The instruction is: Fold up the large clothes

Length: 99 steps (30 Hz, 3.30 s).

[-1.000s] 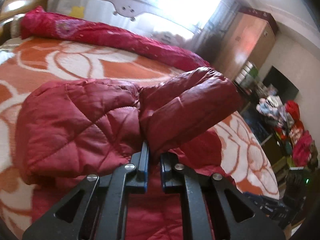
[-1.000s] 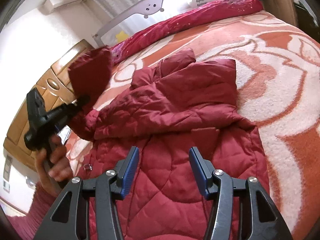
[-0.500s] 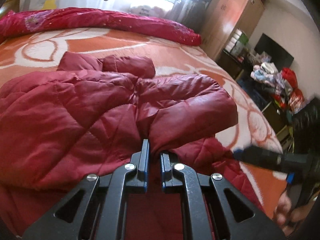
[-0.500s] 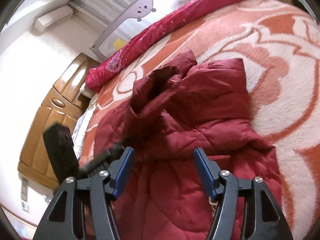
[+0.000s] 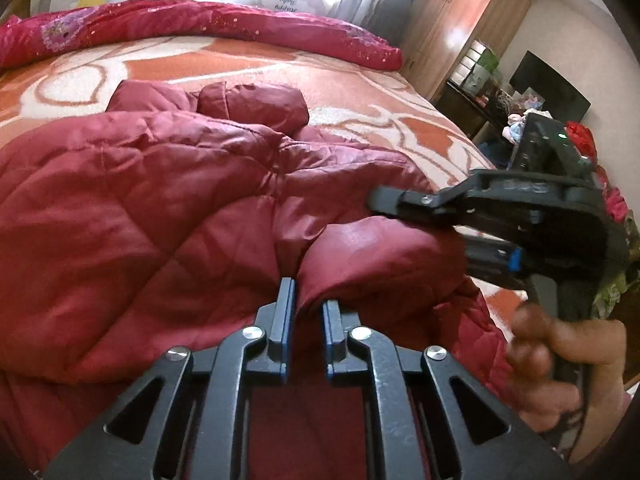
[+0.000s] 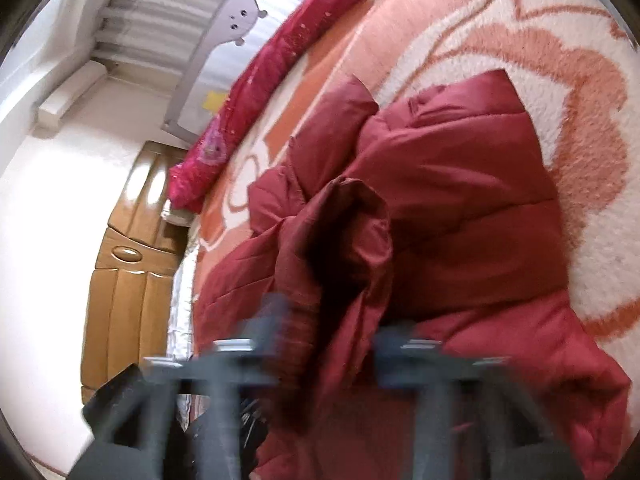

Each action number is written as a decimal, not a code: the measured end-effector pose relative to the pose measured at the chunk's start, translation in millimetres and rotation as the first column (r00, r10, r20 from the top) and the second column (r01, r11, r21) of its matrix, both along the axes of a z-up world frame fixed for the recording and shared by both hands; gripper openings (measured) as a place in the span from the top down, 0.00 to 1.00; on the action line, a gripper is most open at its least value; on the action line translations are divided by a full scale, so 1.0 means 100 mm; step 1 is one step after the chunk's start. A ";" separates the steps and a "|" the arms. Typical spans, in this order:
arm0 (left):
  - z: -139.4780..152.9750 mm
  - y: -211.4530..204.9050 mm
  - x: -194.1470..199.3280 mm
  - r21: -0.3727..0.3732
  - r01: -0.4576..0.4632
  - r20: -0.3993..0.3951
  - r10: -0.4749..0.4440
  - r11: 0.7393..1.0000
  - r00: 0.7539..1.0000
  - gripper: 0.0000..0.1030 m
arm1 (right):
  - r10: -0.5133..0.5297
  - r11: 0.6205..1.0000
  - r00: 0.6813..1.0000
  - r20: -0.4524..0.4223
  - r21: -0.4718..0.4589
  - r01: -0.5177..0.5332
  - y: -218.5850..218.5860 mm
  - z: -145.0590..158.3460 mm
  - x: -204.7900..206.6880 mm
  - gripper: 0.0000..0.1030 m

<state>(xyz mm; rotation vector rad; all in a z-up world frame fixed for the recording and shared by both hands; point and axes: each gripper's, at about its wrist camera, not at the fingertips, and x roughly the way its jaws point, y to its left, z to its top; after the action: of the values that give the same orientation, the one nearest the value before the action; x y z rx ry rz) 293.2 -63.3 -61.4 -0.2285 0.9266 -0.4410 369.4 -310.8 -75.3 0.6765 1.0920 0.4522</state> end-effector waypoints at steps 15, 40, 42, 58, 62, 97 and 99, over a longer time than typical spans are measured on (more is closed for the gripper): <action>0.27 1.25 0.12 0.083 -0.266 0.000 0.267 0.960 0.964 0.82 | 0.053 0.983 0.981 0.184 -0.184 -0.019 -0.04 0.49 -0.21 0.92; -0.27 1.21 0.33 0.146 -0.180 -0.108 0.196 0.973 0.975 0.82 | 0.173 0.828 0.962 0.212 -0.559 -0.026 0.40 0.41 -0.38 0.75; -0.25 1.21 0.31 0.154 -0.172 -0.106 0.189 0.973 0.976 0.82 | 0.161 0.773 0.976 0.149 -0.634 -0.031 0.40 0.11 -0.28 0.78; -0.35 1.49 0.35 0.164 -0.222 -0.157 0.248 0.961 0.956 0.83 | 0.071 0.820 0.988 0.140 -0.572 0.022 0.05 0.06 -0.35 0.82; -0.36 1.44 0.34 0.194 -0.222 -0.146 0.252 0.956 0.957 0.83 | 0.119 0.827 0.969 0.218 -0.561 0.024 0.15 0.29 -0.46 0.75; -0.08 1.86 -0.65 0.140 -0.317 -0.157 0.337 0.938 0.928 0.83 | 0.108 0.886 0.983 0.151 -0.463 -0.026 -0.15 0.26 -0.76 0.59; -0.07 1.93 -0.82 0.127 -0.330 -0.159 0.348 0.935 0.924 0.83 | 0.118 0.883 0.981 0.156 -0.468 -0.032 -0.14 0.29 -0.87 0.53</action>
<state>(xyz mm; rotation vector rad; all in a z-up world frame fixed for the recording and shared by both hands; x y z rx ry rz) 211.1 129.4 -68.9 -0.3370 1.0587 -0.0525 282.6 -324.9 -46.1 0.1643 1.0050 0.2941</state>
